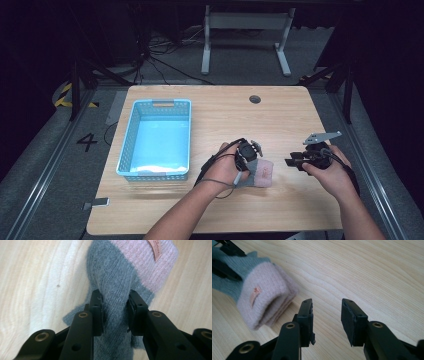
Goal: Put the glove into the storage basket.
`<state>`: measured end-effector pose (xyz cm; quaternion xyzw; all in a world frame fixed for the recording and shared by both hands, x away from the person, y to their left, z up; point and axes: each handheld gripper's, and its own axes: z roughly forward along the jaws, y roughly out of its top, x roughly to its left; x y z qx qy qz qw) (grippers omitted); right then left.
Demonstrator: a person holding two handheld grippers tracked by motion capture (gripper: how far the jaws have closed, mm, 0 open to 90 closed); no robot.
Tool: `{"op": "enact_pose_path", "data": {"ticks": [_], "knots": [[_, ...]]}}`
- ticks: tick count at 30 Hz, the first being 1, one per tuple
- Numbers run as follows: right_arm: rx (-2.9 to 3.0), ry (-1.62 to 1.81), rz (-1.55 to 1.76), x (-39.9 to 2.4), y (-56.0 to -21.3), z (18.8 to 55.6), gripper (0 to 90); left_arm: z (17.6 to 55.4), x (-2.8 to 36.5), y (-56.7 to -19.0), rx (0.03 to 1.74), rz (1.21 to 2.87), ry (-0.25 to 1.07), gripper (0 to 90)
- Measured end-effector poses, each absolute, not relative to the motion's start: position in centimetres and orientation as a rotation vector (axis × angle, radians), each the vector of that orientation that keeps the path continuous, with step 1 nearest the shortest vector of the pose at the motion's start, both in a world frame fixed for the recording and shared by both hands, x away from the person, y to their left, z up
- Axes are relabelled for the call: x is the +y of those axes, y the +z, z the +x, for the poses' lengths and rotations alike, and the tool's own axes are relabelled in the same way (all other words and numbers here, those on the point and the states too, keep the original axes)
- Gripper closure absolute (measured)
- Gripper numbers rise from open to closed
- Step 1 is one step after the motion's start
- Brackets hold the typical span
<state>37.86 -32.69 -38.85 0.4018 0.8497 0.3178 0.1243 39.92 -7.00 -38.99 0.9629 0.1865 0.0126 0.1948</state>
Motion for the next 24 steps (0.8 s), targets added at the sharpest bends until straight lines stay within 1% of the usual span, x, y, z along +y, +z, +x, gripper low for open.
{"op": "enact_pose_path", "data": {"ticks": [6, 11, 24], "knots": [[2.480, 0.927, 1.173, -32.6, -38.8, 38.1, 62.2, 39.8, -5.7, -37.1, 0.524, 2.673, 0.061, 69.8], [2.491, 0.926, 1.167, -32.4, -38.9, 38.4, 62.0, 39.7, -4.4, -35.5, 0.523, 2.650, 0.057, 69.7], [2.512, 0.925, 1.161, -31.8, -39.2, 39.2, 61.2, 39.6, -0.8, -33.2, 0.583, 2.603, 0.105, 69.7]]}}
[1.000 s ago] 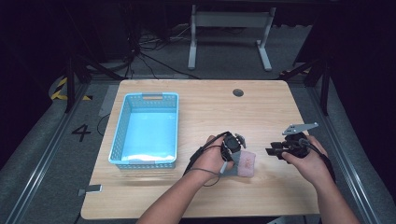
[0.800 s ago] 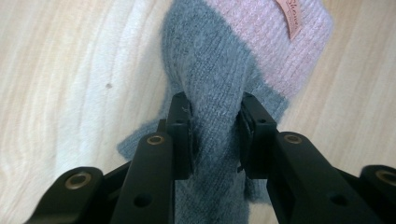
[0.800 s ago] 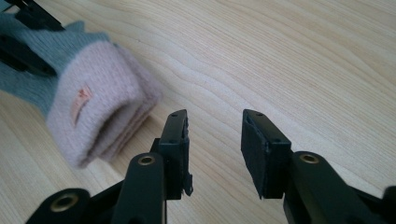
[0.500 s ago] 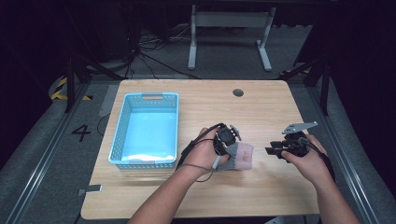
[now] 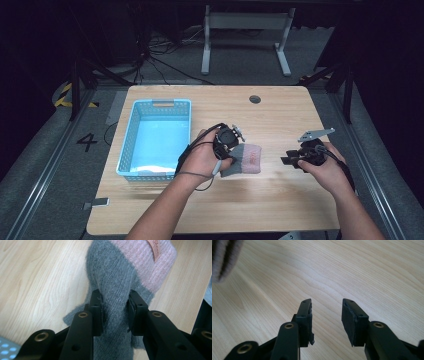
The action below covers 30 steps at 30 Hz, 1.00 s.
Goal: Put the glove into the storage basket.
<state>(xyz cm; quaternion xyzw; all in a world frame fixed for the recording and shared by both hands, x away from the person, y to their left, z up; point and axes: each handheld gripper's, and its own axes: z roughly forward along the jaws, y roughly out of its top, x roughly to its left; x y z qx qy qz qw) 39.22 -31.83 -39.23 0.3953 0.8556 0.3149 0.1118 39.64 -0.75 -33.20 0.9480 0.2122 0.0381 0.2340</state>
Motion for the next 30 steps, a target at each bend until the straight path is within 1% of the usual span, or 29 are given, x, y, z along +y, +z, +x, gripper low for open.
{"op": "enact_pose_path", "data": {"ticks": [9, 14, 15, 17, 18, 23, 30], "knots": [[2.540, 0.933, 1.118, -30.7, -39.2, 40.0, 60.8, 39.3, 2.4, -32.0, 0.659, 2.566, 0.146, 69.6], [2.558, 0.920, 1.112, -30.3, -39.5, 40.2, 60.6, 39.3, 5.2, -30.5, 0.714, 2.530, 0.186, 69.6], [2.561, 0.917, 1.110, -30.2, -39.6, 40.2, 60.6, 39.3, 5.2, -30.5, 0.714, 2.530, 0.186, 69.6], [2.560, 0.916, 1.116, -30.1, -39.7, 40.1, 60.5, 39.5, 6.8, -29.7, 0.743, 2.521, 0.216, 69.6], [2.560, 0.916, 1.116, -30.1, -39.7, 40.1, 60.5, 39.5, 6.8, -29.7, 0.743, 2.521, 0.216, 69.6], [2.557, 0.909, 1.130, -30.4, -39.9, 39.9, 60.4, 39.7, 9.4, -28.6, 0.789, 2.485, 0.252, 69.4], [2.546, 0.902, 1.149, -30.8, -39.9, 39.4, 60.3, 40.4, 11.8, -28.1, 0.817, 2.473, 0.261, 69.3]]}}
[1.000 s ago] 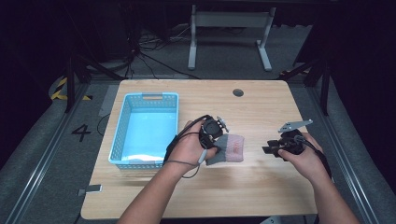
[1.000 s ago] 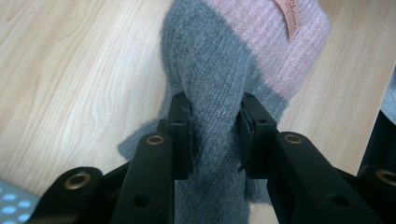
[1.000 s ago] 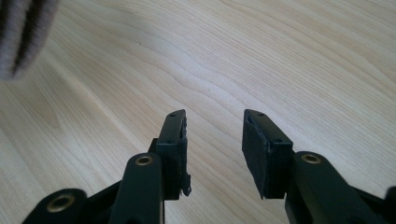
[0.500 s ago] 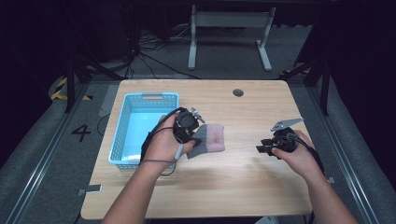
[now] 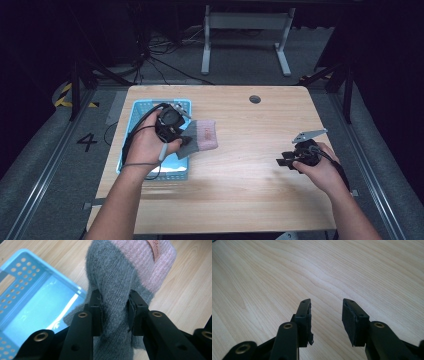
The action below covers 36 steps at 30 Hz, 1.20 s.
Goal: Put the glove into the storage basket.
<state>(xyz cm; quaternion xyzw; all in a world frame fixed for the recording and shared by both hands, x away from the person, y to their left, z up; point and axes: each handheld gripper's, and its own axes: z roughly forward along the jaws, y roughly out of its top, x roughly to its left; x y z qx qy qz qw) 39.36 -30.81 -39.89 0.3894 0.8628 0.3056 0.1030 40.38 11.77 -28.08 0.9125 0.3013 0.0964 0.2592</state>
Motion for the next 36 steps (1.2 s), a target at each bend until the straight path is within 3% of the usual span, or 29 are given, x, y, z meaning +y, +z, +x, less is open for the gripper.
{"op": "enact_pose_path", "data": {"ticks": [20, 36], "knots": [[2.526, 0.887, 1.177, -31.1, -40.0, 38.6, 59.7, 43.7, 18.3, -30.1, 0.959, 2.443, 0.243, 69.1], [2.540, 0.879, 1.167, -30.8, -40.2, 38.5, 59.0, 46.0, 18.9, -34.0, 0.984, 2.514, 0.185, 68.8]]}}
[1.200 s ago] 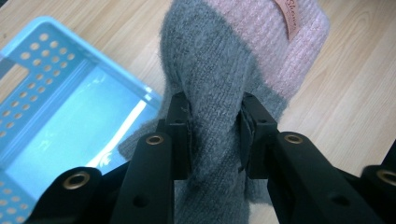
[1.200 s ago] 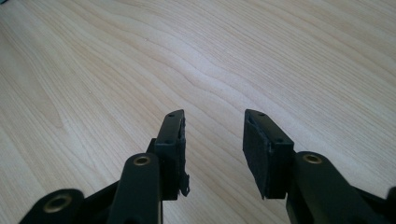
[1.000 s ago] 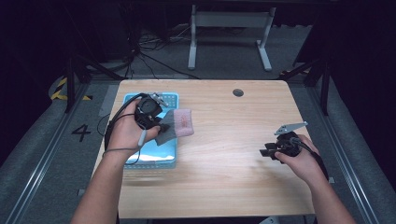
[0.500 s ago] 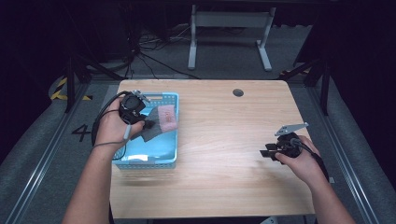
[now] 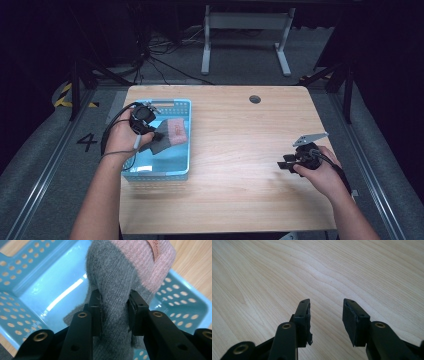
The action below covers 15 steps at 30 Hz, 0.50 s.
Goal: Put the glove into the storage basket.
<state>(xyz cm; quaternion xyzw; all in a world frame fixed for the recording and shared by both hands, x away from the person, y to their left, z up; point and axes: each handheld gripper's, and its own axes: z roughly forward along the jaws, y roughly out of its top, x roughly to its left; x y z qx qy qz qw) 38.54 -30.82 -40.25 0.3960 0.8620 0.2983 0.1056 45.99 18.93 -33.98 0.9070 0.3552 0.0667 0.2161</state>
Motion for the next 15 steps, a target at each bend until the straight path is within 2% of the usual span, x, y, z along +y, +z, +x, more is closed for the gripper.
{"op": "enact_pose_path", "data": {"ticks": [15], "knots": [[2.548, 0.863, 1.171, -30.7, -40.6, 38.4, 58.6, 47.6, 18.6, -37.6, 0.991, 2.603, 0.124, 68.4]]}}
